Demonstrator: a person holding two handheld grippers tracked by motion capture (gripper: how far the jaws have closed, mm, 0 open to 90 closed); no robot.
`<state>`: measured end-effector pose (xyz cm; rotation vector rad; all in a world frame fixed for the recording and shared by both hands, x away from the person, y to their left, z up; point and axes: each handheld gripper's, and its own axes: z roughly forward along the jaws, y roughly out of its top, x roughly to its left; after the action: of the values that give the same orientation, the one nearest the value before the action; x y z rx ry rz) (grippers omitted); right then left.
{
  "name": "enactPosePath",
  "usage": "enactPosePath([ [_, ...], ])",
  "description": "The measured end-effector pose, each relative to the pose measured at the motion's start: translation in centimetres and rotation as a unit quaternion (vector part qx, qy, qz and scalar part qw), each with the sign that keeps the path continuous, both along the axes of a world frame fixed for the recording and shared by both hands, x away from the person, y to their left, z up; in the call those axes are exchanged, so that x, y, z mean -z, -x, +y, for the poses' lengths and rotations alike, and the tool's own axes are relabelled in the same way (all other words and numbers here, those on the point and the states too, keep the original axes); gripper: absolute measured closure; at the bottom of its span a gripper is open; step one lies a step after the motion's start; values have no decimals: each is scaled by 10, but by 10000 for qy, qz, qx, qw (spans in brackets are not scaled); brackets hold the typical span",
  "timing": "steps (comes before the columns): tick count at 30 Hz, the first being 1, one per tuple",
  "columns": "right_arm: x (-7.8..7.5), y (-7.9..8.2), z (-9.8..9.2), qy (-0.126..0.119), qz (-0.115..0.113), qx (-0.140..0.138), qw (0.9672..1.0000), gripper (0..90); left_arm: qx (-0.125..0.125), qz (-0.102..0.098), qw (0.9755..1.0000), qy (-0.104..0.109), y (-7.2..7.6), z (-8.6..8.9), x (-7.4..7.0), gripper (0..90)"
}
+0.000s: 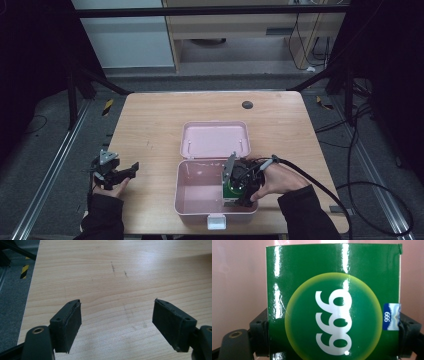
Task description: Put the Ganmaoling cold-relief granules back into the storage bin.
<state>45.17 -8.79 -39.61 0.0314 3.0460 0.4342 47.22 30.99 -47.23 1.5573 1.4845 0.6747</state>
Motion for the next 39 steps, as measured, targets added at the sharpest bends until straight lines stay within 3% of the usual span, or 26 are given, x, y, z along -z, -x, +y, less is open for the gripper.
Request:
enactPosePath([
  [10, 6, -2, 2, 192, 6, 36, 9998, 135, 8, 7, 10000, 2, 0, 0, 0, 224],
  [13, 4, -2, 1, 136, -16, 78, 9999, 121, 8, 5, 10000, 5, 0, 0, 0, 224],
  [17, -11, -1, -5, -292, -113, 209, 9993, 118, 4, 6, 10000, 3, 0, 0, 0, 224],
  [18, -11, -1, -5, -292, -113, 209, 9993, 118, 3, 4, 10000, 3, 0, 0, 0, 224],
  [23, -33, 2, -19, -971, -384, 475, 9934, 136, 2, 9, 10000, 1, 0, 0, 0, 226],
  [25, -36, 2, -22, -1068, -451, 542, 9918, 139, -6, -4, 10000, 16, 0, 0, 0, 227],
  [28, -45, 1, -30, -1329, -660, 774, 9859, 141, -11, -10, 10000, 14, 0, 0, 0, 229],
  [29, -52, 1, -37, -1475, -852, 954, 9808, 142, -13, -9, 10000, 14, 0, 0, 0, 230],
  [32, -59, 1, -47, -1849, -1020, 1206, 9700, 147, -10, -13, 10000, 17, 0, 0, -1, 233],
  [33, -59, 1, -47, -1849, -1020, 1206, 9700, 147, -10, -13, 10000, 17, 0, 0, -1, 236],
  [34, -62, 0, -56, -2139, -1143, 1461, 9591, 140, -5, -12, 10000, 15, 1, 0, -1, 240],
  [35, -63, 0, -61, -2210, -1240, 1587, 9543, 123, 0, -12, 10000, 15, 1, 0, -1, 242],
  [36, -63, 0, -61, -2210, -1240, 1587, 9543, 123, 0, -12, 10000, 15, 1, 0, -1, 246],
  [37, -63, -1, -70, -2363, -1380, 1853, 9438, 123, 9, -8, 10000, 11, 1, 0, 0, 250],
  [38, -63, -1, -75, -2446, -1435, 1989, 9381, 118, 11, -6, 10000, 13, 1, -1, 0, 252],
  [39, -63, -1, -75, -2446, -1435, 1989, 9381, 118, 11, -6, 10000, 13, 1, -1, 0, 255],
])
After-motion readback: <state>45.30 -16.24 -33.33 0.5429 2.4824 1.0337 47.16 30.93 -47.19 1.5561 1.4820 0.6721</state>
